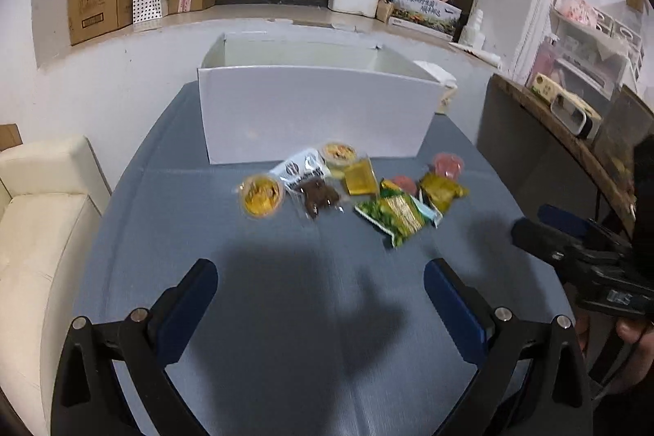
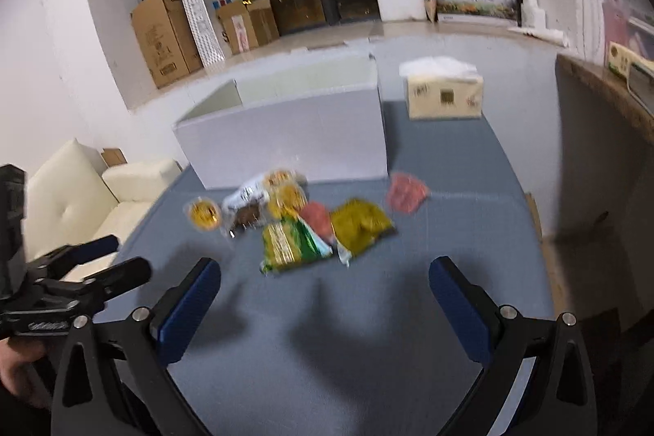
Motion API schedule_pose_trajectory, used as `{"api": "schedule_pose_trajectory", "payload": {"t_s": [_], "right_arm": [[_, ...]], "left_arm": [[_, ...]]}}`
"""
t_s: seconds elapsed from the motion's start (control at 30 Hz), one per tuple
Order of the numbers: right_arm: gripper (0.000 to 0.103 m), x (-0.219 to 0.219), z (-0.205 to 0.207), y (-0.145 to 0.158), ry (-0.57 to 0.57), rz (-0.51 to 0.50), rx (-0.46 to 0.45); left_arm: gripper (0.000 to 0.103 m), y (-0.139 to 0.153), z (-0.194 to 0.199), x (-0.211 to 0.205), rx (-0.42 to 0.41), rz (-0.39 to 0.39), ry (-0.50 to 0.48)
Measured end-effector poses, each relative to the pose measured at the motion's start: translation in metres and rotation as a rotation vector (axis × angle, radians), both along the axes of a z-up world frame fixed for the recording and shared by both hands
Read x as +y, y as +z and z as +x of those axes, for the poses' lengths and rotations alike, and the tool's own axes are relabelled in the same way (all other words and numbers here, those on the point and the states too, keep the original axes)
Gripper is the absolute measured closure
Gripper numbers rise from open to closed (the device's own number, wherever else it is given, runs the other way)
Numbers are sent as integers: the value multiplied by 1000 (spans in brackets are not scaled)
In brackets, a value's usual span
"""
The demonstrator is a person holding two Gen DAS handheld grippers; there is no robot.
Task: Organize snacks
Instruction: 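Withdraw both grippers from the box back over the remaining snacks, then grasp the yellow snack bag with the right gripper while the left gripper grasps a yellow jelly cup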
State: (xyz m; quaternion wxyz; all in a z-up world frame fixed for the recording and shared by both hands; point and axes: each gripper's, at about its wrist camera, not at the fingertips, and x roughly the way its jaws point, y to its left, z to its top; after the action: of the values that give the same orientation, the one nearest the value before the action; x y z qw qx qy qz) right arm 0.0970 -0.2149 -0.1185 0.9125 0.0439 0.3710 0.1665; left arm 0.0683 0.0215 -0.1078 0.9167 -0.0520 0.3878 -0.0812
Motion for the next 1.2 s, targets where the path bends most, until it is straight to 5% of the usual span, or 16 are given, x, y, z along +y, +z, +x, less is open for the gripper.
{"api": "schedule_pose_trajectory", "payload": {"t_s": [0.73, 0.83, 0.93, 1.2], "right_arm": [[1, 11, 88, -60, -102, 60, 136], [23, 11, 92, -67, -102, 62, 164], [55, 12, 93, -68, -100, 35, 163], [59, 11, 81, -56, -72, 34, 109]], "left_arm": [[0, -9, -20, 26, -10, -35, 50], [0, -8, -20, 25, -19, -47, 38], [0, -11, -19, 24, -15, -49, 34], [0, -13, -14, 23, -11, -47, 41]]}}
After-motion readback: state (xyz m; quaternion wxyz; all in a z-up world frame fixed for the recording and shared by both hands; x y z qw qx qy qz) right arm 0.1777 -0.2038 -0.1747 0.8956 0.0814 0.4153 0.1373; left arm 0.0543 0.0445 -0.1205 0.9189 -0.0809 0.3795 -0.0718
